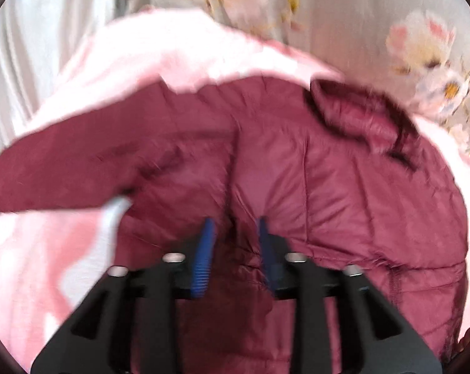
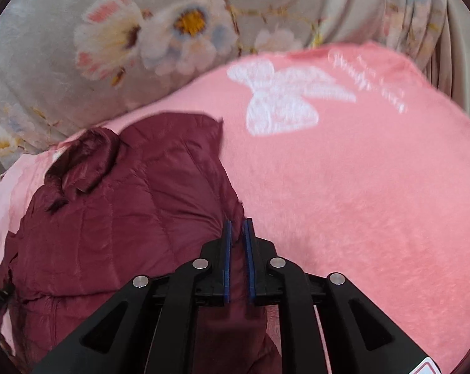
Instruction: Fold large clothes
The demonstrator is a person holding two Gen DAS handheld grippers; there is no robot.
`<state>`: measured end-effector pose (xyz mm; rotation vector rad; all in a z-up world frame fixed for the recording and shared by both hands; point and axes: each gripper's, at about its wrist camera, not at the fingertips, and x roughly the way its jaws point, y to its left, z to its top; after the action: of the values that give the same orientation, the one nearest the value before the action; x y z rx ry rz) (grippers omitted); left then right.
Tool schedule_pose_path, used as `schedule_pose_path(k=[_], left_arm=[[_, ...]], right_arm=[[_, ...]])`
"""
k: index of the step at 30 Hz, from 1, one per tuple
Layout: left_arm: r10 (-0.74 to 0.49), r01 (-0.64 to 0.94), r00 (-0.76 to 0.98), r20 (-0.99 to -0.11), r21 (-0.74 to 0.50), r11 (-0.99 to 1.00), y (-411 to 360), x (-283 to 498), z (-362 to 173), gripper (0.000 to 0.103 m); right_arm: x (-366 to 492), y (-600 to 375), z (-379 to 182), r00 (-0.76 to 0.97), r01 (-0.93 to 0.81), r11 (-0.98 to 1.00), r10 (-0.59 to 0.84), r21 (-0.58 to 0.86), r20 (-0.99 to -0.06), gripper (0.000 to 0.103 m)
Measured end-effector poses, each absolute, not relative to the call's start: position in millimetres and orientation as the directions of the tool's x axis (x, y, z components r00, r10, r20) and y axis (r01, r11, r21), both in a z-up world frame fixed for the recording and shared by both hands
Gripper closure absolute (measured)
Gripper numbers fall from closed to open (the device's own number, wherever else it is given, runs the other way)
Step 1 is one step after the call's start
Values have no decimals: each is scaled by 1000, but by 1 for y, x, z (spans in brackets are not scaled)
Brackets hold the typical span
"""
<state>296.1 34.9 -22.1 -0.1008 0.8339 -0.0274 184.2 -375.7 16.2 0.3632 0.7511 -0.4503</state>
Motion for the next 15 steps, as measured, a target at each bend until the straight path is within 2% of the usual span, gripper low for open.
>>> schedule_pose_path(k=[2, 6, 12, 15], left_arm=[[-75, -1, 711, -699, -107, 994, 30, 294, 2, 64], [-174, 75, 686, -706, -169, 983, -2, 312, 16, 63], [-170, 128, 583, -794, -117, 985, -50, 333, -34, 63], [-155, 118, 566, -809, -107, 987, -50, 331, -59, 62]], right_arm=[[194, -357, 30, 672, 451, 881, -229, 144, -705, 91], [229, -307, 31, 693, 297, 945, -113, 139, -712, 91], [258, -252, -18, 605, 172, 982, -46, 74, -795, 91], [255, -248, -31, 596, 165, 985, -64, 45, -800, 91]])
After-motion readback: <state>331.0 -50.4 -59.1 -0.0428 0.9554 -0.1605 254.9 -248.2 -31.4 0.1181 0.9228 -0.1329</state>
